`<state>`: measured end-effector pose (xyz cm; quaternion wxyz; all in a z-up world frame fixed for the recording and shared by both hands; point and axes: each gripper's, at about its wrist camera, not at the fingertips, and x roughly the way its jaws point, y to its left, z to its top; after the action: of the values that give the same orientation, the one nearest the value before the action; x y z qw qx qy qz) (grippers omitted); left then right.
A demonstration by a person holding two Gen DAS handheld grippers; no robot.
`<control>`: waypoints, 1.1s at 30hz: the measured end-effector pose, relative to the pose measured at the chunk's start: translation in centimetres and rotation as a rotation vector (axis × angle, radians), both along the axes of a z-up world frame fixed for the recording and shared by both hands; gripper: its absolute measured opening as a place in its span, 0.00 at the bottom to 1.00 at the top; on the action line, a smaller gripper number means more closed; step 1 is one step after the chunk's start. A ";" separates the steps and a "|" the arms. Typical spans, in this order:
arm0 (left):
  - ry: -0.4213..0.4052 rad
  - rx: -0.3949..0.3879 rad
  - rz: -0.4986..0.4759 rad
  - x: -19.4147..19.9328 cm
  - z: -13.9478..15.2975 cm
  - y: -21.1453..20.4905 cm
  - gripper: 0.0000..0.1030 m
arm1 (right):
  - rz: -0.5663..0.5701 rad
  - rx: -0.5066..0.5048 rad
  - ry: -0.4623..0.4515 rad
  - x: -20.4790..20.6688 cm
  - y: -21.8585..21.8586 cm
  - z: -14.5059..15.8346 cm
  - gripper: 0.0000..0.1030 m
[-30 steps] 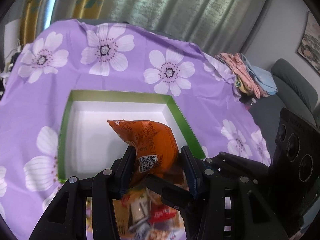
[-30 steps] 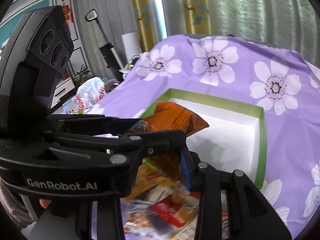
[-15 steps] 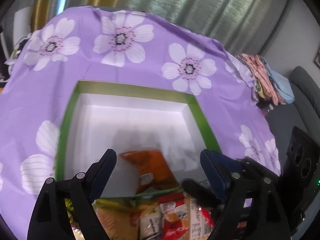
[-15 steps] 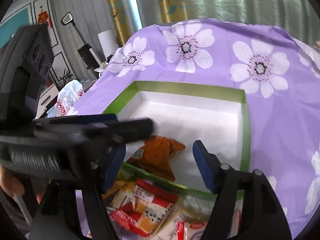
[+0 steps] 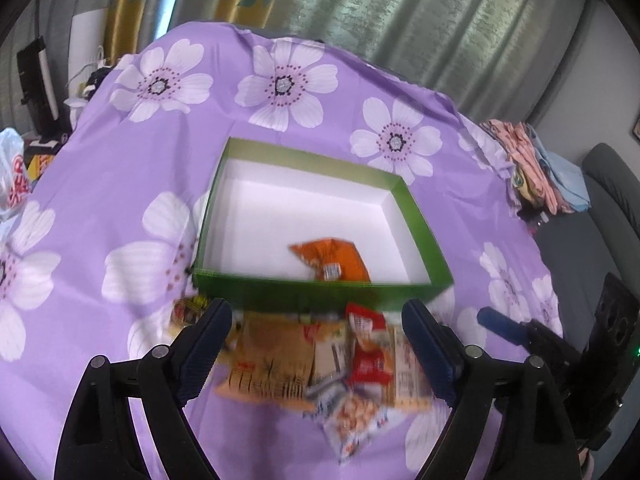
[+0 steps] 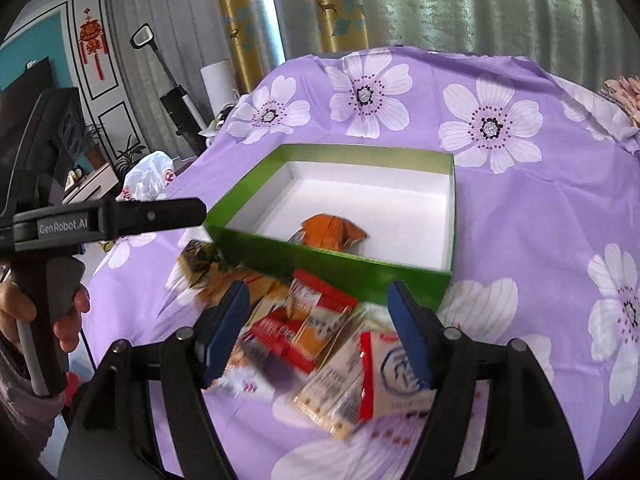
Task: Organize snacks
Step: 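Move the right gripper back to the white peanut bag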
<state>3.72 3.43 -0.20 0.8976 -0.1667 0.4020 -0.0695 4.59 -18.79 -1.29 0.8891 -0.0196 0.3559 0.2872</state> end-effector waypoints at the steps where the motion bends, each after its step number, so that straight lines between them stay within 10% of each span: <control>1: 0.003 0.002 0.001 -0.5 0.0 -0.1 0.85 | 0.003 -0.001 -0.002 -0.4 -0.1 0.1 0.70; 33: 0.130 -0.075 -0.021 -5.1 -4.7 -2.6 0.84 | 0.133 -0.041 0.067 -6.3 2.4 -2.9 0.69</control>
<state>-1.40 0.82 -4.89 0.8621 -0.2002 0.4581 -0.0827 -1.68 -16.39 -4.15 0.8550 -0.0518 0.3891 0.3390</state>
